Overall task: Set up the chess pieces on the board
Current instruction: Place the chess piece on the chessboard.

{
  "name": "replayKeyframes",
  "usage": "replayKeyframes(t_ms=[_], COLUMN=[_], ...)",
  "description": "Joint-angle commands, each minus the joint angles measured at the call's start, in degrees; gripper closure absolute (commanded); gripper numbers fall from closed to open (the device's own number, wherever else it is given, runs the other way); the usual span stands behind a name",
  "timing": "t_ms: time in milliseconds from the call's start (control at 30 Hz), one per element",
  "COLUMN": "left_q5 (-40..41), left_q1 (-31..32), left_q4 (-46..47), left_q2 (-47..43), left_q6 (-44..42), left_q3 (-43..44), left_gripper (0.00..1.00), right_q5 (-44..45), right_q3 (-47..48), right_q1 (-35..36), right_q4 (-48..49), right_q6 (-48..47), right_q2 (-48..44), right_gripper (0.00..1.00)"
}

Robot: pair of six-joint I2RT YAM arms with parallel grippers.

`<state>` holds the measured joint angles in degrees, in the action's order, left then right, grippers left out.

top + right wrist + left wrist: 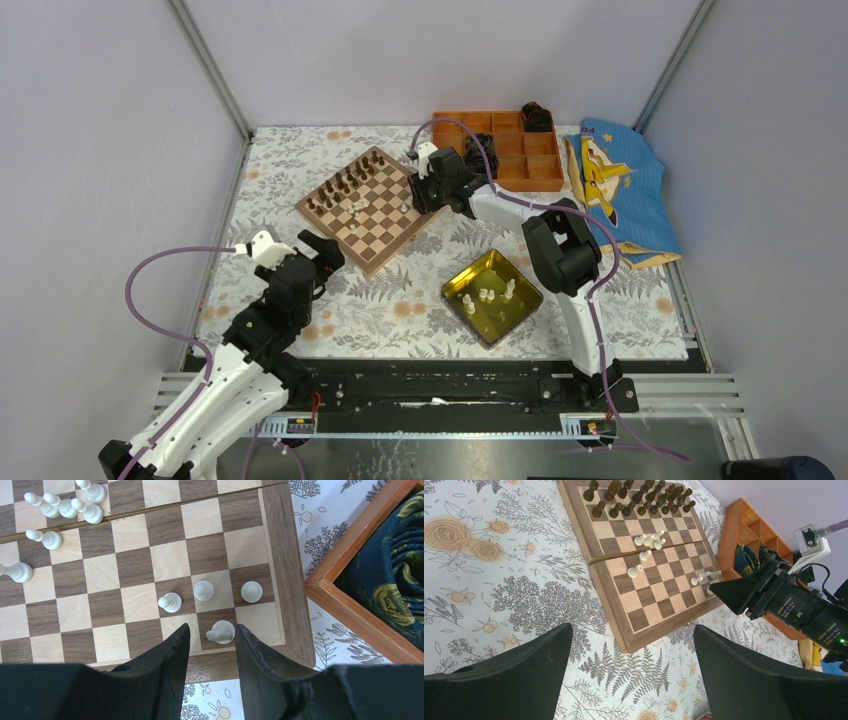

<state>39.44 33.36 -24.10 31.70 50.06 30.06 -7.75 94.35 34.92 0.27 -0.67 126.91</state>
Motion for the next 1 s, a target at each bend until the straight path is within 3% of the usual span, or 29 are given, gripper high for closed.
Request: replayKeyframes(t_ms=[0, 967], left_q5=[0.90, 0.86], left_q1=[0.25, 0.29], left_q4=[0.99, 1.11], left_q2=[-0.60, -0.15], left_q6=[0.65, 0.74], left_q3=[-0.27, -0.27], left_gripper=[0.01, 0.01], right_q5=[-1.85, -2.03], right_q3=[2.48, 0.43], right_q1=[-0.38, -0.37], right_q4=[0.06, 1.77], right_q6=[0.24, 1.97], right_q2=[-1.05, -2.10], right_gripper=[0.55, 0.55])
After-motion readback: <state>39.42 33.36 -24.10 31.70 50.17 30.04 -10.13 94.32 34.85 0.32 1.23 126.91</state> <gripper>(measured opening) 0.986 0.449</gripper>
